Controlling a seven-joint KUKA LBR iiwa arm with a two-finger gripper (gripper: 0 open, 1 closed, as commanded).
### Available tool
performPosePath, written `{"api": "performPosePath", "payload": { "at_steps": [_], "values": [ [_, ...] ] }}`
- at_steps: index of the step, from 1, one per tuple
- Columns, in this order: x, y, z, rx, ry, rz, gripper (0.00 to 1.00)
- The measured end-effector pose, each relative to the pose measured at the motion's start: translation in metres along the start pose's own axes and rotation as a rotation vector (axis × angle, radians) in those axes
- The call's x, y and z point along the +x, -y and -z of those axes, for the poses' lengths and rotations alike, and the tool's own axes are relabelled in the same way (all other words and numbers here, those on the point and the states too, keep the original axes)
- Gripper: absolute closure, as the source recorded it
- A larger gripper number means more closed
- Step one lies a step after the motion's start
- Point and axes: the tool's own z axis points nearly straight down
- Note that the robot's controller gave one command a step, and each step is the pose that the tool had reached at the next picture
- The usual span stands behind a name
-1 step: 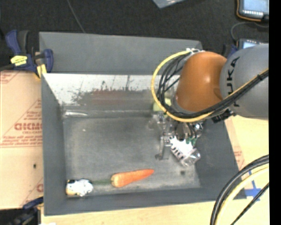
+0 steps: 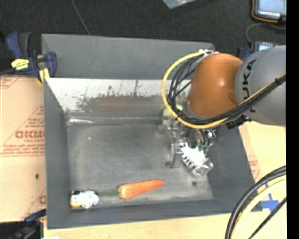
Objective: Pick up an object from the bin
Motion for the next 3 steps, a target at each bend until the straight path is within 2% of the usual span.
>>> {"api": "performPosePath", "payload": {
  "at_steps": [1, 2, 3],
  "values": [
    [0.008, -0.015, -0.023, 0.002, 0.006, 0.084, 0.00],
    [0.074, -0.063, -0.013, 0.000, -0.007, 0.265, 0.00],
    [0.073, -0.086, -0.030, 0.003, 0.007, 0.361, 0.00]
  ]
}}
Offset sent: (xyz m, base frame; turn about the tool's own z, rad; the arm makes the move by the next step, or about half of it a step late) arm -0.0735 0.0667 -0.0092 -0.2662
